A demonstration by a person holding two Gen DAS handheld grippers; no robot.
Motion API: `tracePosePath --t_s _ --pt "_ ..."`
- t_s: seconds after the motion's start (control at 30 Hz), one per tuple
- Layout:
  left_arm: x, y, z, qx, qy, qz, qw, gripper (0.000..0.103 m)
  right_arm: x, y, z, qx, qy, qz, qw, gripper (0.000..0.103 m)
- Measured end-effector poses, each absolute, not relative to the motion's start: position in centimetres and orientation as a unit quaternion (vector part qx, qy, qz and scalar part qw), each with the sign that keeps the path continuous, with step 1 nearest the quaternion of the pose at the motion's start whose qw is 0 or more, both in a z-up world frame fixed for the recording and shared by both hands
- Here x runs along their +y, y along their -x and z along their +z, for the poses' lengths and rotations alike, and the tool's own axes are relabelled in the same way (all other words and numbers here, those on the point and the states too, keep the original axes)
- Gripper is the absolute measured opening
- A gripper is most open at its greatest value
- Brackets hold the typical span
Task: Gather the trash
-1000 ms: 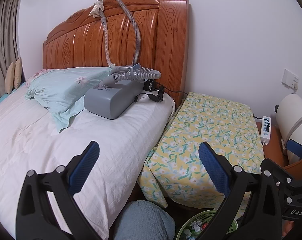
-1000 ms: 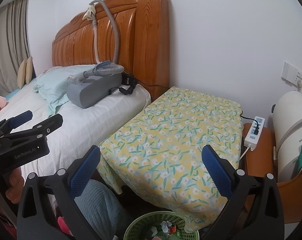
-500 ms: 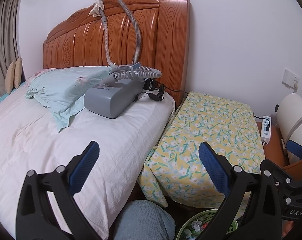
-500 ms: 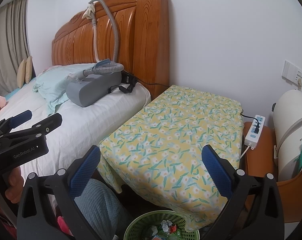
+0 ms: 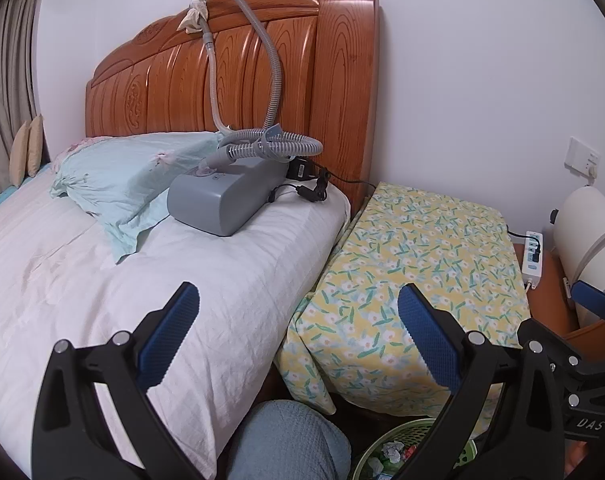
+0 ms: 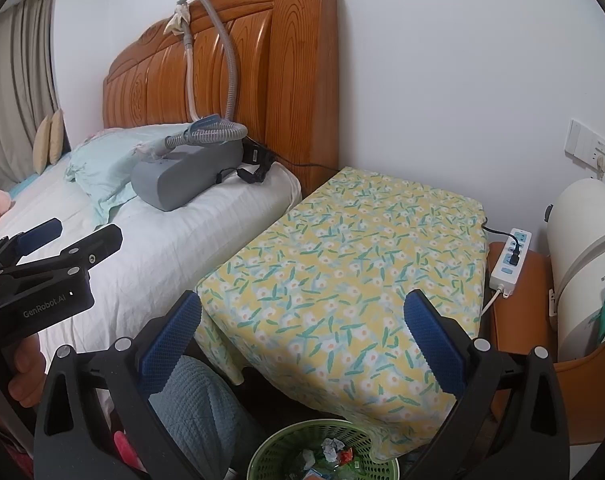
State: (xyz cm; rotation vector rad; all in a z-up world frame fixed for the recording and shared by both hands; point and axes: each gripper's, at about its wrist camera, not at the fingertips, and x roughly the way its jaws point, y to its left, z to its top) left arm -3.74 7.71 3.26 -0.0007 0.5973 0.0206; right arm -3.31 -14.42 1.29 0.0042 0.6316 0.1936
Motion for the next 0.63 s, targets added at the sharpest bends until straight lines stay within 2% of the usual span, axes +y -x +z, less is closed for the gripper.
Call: tracePosePath --t_s 0.63 --pt "7.68 3.76 3.32 0.298 0.01 0.011 0.955 0.095 -14.4 3.32 1.11 0.312 -0.002 0.096 0.945 0.1"
